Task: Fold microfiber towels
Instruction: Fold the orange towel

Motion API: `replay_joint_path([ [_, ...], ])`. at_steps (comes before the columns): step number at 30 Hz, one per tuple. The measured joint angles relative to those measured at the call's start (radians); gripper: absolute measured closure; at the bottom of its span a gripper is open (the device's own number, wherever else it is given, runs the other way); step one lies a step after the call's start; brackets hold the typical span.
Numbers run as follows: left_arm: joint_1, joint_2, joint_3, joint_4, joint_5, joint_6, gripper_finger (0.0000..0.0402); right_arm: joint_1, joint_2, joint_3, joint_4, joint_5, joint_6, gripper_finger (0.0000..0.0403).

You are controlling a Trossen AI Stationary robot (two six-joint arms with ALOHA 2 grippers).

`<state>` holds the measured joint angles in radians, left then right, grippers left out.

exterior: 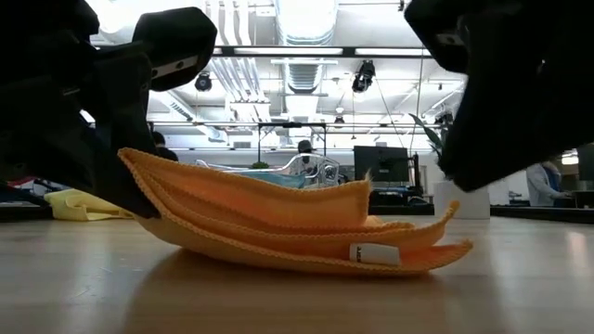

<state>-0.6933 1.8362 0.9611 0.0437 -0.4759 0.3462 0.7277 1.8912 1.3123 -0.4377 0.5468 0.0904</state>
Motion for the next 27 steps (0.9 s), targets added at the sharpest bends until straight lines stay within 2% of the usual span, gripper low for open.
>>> replay_joint_path([
  [4, 0.000, 0.000, 0.000, 0.000, 0.000, 0.000, 0.0402, 0.000, 0.000, 0.019, -0.001, -0.032, 0.000, 0.0302],
  [11, 0.000, 0.000, 0.002, 0.001, 0.001, -0.001, 0.0402, 0.000, 0.000, 0.001, -0.004, -0.058, 0.050, 0.0157],
  [16, 0.000, 0.000, 0.002, 0.002, 0.008, -0.001, 0.0402, 0.003, 0.030, -0.004, 0.004, -0.025, -0.098, 0.0073],
  [20, 0.000, 0.000, 0.005, 0.001, 0.027, -0.002, 0.0402, 0.008, 0.073, -0.003, 0.009, 0.047, -0.223, 0.0045],
  [27, 0.003, -0.001, 0.005, 0.002, 0.030, -0.003, 0.0402, -0.005, 0.127, 0.002, 0.023, 0.067, -0.309, 0.0049],
])
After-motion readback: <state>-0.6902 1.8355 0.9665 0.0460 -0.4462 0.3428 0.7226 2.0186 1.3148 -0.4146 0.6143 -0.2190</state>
